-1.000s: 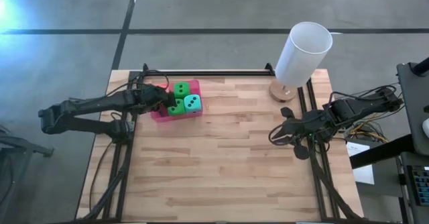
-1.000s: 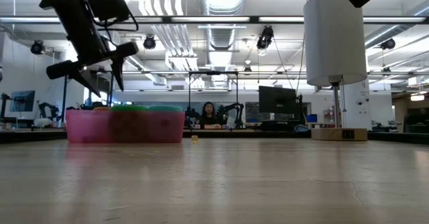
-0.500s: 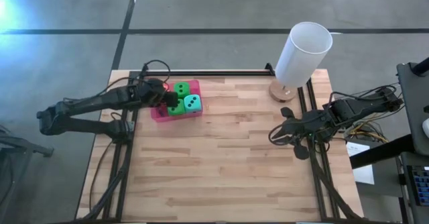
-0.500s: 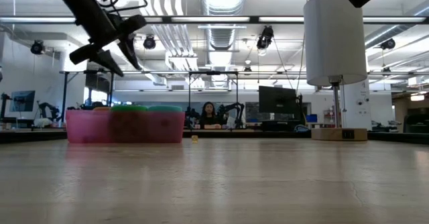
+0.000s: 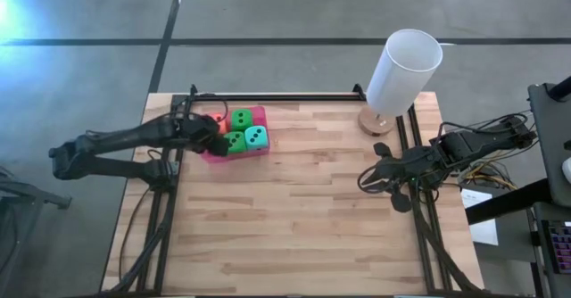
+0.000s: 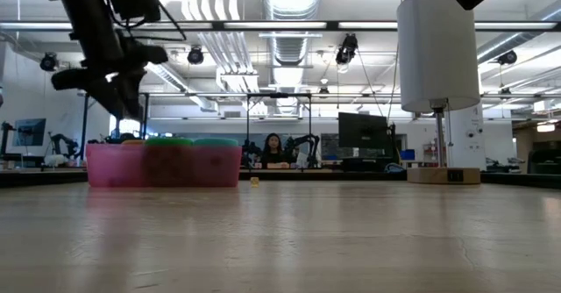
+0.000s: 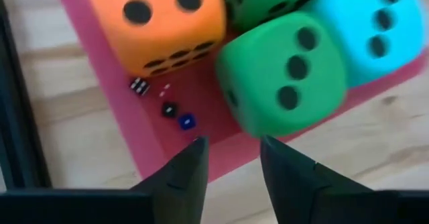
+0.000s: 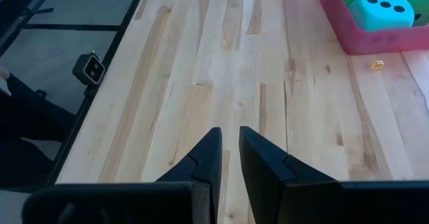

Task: Pick & Place Dice
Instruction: Put the small yellow dice into the red bin

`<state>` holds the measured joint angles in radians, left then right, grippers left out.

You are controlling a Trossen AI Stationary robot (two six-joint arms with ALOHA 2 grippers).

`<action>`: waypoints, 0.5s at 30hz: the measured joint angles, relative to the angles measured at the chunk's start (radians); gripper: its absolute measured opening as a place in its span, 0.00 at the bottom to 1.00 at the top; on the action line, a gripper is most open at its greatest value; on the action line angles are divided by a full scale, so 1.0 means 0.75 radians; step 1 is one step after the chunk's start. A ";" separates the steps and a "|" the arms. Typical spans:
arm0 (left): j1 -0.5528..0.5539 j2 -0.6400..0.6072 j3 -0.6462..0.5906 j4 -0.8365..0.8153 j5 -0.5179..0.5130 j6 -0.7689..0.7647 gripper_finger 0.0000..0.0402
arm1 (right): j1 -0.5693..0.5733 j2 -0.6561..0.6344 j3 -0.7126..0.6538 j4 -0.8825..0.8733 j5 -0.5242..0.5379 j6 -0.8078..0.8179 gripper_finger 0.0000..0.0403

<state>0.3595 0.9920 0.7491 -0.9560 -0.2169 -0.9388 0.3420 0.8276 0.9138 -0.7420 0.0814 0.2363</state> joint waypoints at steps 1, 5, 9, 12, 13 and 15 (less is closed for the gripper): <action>0.000 0.000 -0.022 0.006 0.000 -0.008 0.34 | 0.000 0.000 0.000 0.000 0.000 0.000 0.13; 0.001 0.000 -0.125 0.068 -0.004 -0.054 0.30 | 0.000 0.000 0.000 0.000 0.023 -0.001 0.13; 0.002 0.001 -0.205 0.097 -0.004 -0.130 0.29 | -0.001 0.000 0.000 0.000 0.037 -0.006 0.13; 0.002 0.001 -0.247 0.095 -0.004 -0.189 0.29 | -0.001 0.000 0.000 0.000 0.036 -0.004 0.13; 0.002 0.001 -0.257 0.098 -0.005 -0.200 0.29 | -0.001 0.000 0.000 0.000 0.036 -0.004 0.13; 0.003 0.000 -0.271 0.103 -0.019 -0.232 0.29 | -0.001 0.000 0.000 0.000 0.036 -0.002 0.13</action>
<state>0.3616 0.9919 0.5456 -0.8784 -0.2311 -1.1130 0.3416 0.8276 0.9138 -0.7422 0.1085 0.2351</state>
